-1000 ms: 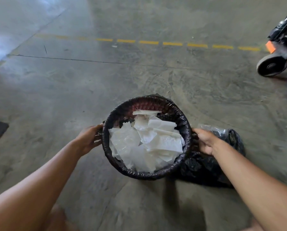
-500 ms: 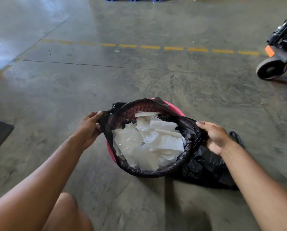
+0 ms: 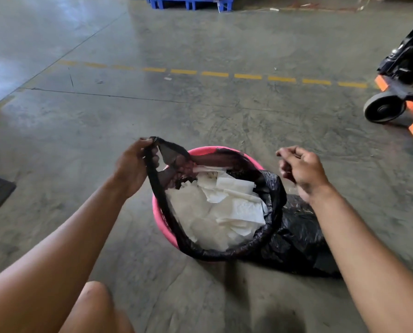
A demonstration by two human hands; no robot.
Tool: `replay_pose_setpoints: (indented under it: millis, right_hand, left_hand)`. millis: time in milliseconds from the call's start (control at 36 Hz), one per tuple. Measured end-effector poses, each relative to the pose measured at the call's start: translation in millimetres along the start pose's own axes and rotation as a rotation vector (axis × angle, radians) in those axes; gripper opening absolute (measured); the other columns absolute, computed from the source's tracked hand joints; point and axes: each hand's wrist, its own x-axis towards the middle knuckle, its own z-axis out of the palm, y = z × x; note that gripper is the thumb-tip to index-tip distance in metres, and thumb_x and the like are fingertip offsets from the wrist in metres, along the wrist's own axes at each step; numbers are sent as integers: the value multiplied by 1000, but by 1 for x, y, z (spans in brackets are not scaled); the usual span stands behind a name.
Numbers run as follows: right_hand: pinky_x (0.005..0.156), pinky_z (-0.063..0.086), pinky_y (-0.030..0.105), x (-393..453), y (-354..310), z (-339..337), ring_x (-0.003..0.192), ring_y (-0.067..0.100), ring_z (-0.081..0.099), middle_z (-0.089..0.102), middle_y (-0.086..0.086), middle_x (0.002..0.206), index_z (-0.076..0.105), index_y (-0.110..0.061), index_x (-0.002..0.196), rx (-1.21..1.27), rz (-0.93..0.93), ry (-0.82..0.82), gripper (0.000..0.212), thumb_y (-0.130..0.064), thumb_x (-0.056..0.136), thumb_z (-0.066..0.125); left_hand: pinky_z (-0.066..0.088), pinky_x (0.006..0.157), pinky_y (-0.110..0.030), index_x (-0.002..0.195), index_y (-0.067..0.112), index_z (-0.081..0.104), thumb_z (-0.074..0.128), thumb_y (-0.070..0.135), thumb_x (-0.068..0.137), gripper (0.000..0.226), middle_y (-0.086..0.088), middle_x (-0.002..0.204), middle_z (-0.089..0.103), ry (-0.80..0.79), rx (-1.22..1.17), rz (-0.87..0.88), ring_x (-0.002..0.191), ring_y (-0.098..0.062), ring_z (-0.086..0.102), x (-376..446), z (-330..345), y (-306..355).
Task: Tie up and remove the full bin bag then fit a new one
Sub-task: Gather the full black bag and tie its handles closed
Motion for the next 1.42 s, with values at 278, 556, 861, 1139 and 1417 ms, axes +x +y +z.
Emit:
replay_pose_setpoints:
  millis: [278,556,861,1139,1417]
  right_hand:
    - [78,43,31,-35,32,-8,99,27,63,65,1,104,54,-18,116,-985,68,-212,59,-46,72,82]
    - [74,60,40,-35,27,-25,87,30,68,70,32,112,66,0,116,-300,359,-325,32,10,86,66]
    - [69,64,36,-56,58,-33,77,28,70,76,13,100,70,-9,119,-120,222,-500,37,-2,83,72]
    - [46,19,20,-16,-2,-61,38,6,31,46,9,66,61,-4,88,-100,186,-368,7,-6,85,67]
    - [48,41,21,-1,-26,-84,48,10,53,65,6,59,73,-6,66,-924,96,-475,22,-24,76,83]
  left_hand:
    - [49,58,-12,86,12,69,81,25,83,18,5,75,68,168,797,5,70,-8,65,-42,-47,-30]
    - [54,57,-20,71,19,50,77,49,80,42,5,60,43,-105,439,-212,51,-9,51,-30,-51,-10]
    - [54,70,-26,91,-14,57,73,58,83,75,-26,78,60,-330,855,-108,76,-23,65,-41,-61,-39]
    - [51,61,-16,72,17,71,84,50,70,36,3,63,54,-148,660,37,57,-8,55,-59,-69,10]
    - [45,94,-32,69,25,79,73,34,70,11,11,100,78,-55,338,109,111,-11,67,-43,-27,7]
